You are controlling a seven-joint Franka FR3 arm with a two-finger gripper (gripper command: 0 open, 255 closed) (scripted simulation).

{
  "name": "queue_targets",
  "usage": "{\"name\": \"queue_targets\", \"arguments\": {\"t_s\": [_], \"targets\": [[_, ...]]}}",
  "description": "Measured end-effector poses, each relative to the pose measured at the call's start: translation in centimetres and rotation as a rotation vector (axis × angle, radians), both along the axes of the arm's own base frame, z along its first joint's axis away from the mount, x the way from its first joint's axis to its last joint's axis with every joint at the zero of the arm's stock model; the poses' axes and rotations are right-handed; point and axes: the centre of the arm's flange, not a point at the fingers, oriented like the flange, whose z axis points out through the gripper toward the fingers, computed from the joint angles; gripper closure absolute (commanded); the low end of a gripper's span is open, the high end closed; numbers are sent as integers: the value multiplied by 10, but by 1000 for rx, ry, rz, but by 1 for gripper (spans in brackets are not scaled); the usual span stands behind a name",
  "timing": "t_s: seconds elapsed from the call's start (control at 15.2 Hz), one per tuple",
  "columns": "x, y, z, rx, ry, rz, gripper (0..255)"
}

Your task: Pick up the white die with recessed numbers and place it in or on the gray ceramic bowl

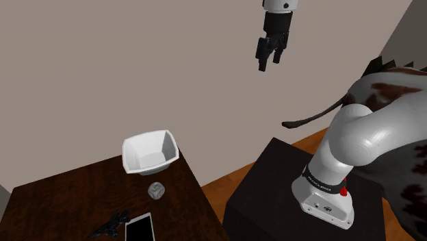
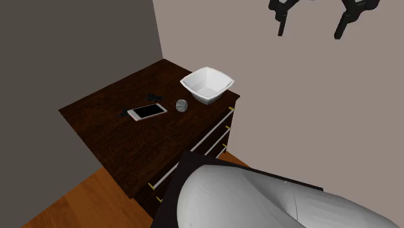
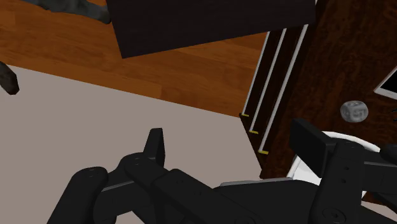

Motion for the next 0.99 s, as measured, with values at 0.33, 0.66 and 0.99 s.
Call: {"name": "queue_targets", "arguments": {"t_s": [0.33,0.66,0.99], "targets": [[13,21,-28,5,-1,1,0],[32,60,-79,15,-4,1,0],[53,97,-126,24,-7,1,0]]}}
